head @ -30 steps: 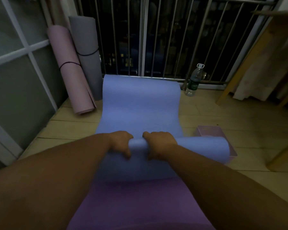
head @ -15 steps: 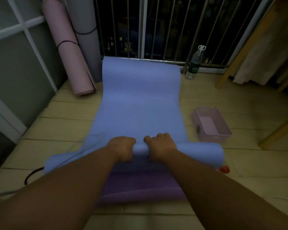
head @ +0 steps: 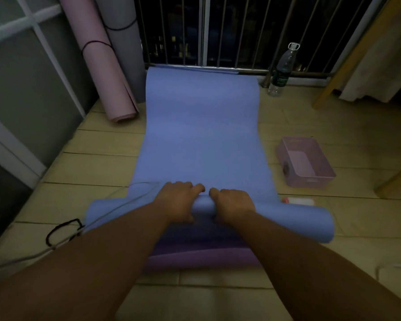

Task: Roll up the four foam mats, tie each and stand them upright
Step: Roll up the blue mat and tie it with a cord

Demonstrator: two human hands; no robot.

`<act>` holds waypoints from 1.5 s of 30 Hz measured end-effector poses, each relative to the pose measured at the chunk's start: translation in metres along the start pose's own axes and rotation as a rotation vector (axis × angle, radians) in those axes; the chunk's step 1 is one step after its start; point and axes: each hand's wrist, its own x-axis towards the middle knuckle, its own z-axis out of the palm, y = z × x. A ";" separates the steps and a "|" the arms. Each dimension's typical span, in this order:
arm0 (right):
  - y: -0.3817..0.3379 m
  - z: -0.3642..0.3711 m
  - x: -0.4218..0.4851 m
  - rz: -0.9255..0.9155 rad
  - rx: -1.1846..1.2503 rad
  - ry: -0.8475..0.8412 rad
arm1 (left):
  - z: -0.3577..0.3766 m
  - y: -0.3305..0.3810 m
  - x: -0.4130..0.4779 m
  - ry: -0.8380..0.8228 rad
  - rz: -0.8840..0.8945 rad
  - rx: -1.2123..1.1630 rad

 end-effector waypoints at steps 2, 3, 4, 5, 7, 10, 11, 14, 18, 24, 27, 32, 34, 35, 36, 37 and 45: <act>0.002 0.006 0.004 -0.004 0.005 -0.020 | 0.009 0.003 0.001 -0.026 -0.014 0.034; 0.003 0.011 0.005 -0.017 -0.021 0.001 | 0.014 0.003 0.003 -0.072 -0.045 -0.013; 0.005 0.017 0.006 -0.020 -0.045 0.042 | 0.018 0.003 0.007 -0.115 -0.085 -0.077; 0.005 0.021 0.005 -0.008 -0.054 0.081 | 0.022 0.004 0.011 -0.152 -0.120 -0.137; 0.003 0.029 0.005 0.023 -0.047 0.065 | 0.029 0.003 0.018 -0.235 -0.112 -0.215; -0.002 0.040 0.009 0.048 -0.020 -0.111 | 0.034 -0.002 0.022 -0.365 -0.019 -0.287; -0.004 0.042 0.012 0.059 0.015 -0.142 | 0.036 -0.005 0.021 -0.378 -0.007 -0.310; -0.010 0.046 0.019 0.055 0.084 -0.227 | 0.049 -0.007 0.014 -0.348 0.026 -0.290; -0.013 0.057 0.021 -0.006 0.080 -0.357 | 0.075 0.002 0.005 -0.425 0.029 -0.272; -0.011 0.076 0.019 -0.036 0.114 -0.217 | 0.082 -0.005 0.020 -0.420 -0.003 -0.303; -0.012 0.083 0.020 -0.057 0.064 -0.207 | 0.082 -0.008 0.027 -0.475 -0.002 -0.359; -0.023 0.102 0.019 0.003 0.167 -0.475 | 0.105 0.005 0.007 -0.555 0.003 -0.375; -0.024 0.112 0.016 0.025 0.190 -0.500 | 0.114 0.013 -0.003 -0.491 0.021 -0.286; -0.024 0.115 0.015 0.041 0.201 -0.509 | 0.118 0.016 -0.007 -0.475 0.027 -0.254; -0.024 0.117 0.015 0.050 0.210 -0.522 | 0.120 0.017 -0.008 -0.473 0.030 -0.245; -0.025 0.117 0.015 0.047 0.214 -0.540 | 0.122 0.017 -0.009 -0.480 0.031 -0.250; -0.019 0.134 0.002 0.031 0.365 -0.482 | 0.132 0.017 0.004 -0.552 0.056 -0.248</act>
